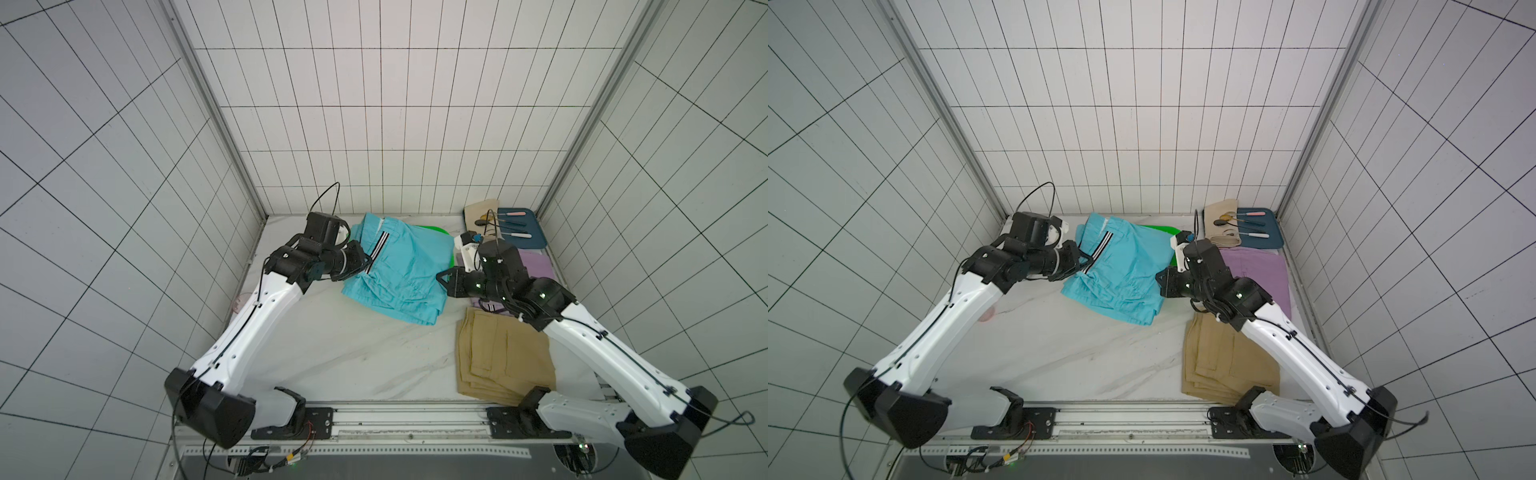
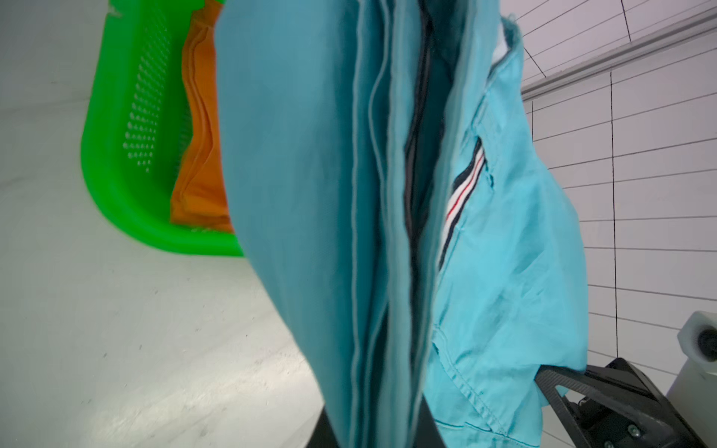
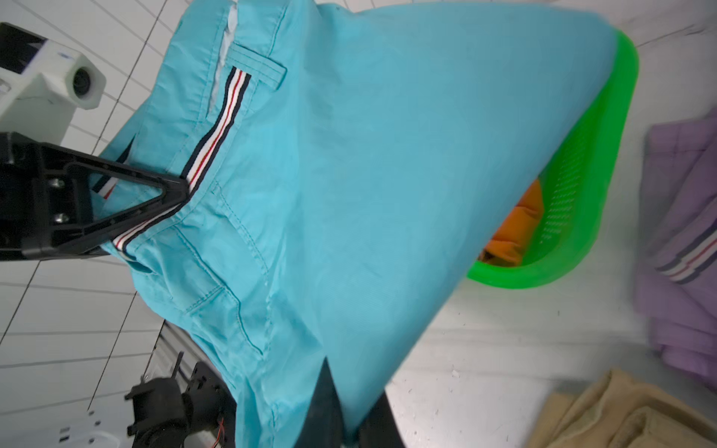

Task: Put the folded long pants in the basket
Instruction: Place the long pant in the basket.

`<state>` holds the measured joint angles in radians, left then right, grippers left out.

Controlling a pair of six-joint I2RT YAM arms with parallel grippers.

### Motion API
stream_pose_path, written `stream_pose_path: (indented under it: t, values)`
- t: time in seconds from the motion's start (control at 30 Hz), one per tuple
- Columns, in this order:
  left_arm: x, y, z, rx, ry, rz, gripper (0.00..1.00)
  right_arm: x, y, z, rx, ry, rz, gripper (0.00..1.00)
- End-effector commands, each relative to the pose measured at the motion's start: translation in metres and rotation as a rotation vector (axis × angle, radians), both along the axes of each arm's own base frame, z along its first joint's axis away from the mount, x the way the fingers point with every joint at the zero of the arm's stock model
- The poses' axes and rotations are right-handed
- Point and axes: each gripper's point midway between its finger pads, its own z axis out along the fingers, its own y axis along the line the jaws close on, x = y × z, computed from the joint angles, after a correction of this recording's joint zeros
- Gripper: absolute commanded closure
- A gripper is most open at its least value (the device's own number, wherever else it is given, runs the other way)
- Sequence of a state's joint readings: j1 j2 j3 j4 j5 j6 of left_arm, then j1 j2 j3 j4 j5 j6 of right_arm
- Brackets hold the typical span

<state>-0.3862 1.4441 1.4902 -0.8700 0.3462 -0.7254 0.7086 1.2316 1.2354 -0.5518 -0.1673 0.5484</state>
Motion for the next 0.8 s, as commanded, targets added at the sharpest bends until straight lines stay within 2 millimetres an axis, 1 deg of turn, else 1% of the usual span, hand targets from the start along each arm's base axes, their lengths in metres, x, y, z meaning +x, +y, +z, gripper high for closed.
stream_pose_path:
  t: [0.0,0.07,0.2,0.3,0.4,0.5,0.57,0.63,0.7,0.77]
  values:
    - [0.051,-0.008,0.002,-0.016,-0.071,0.008,1.00,0.044,-0.006,0.009,0.007,-0.027,-0.049,1.00]
    - [0.070,-0.011,-0.013,-0.015,-0.043,0.011,1.00,0.067,-0.008,0.000,0.025,-0.004,-0.063,1.00]
    - [0.102,-0.013,-0.056,-0.028,0.037,0.004,1.00,0.113,-0.014,-0.030,-0.009,0.038,-0.084,1.00]
    - [0.124,-0.011,-0.090,-0.021,0.074,0.011,1.00,0.136,-0.014,-0.043,-0.041,0.033,-0.078,1.00]
    - [0.139,-0.006,-0.125,0.009,0.113,0.017,1.00,0.149,-0.009,-0.064,-0.081,0.055,-0.066,1.00]
    - [0.145,-0.001,-0.159,0.051,0.162,0.027,1.00,0.160,-0.006,-0.091,-0.100,0.096,-0.066,1.00]
    - [0.146,0.002,-0.171,0.061,0.181,0.033,1.00,0.167,-0.002,-0.110,-0.103,0.128,-0.054,1.00]
    - [0.146,0.004,-0.181,0.068,0.191,0.039,1.00,0.173,0.000,-0.130,-0.119,0.161,-0.049,1.00]
    - [0.144,0.008,-0.187,0.070,0.206,0.048,1.00,0.177,-0.003,-0.147,-0.134,0.193,-0.055,1.00]
    - [0.144,0.013,-0.189,0.061,0.218,0.069,1.00,0.180,-0.008,-0.160,-0.143,0.219,-0.070,1.00]
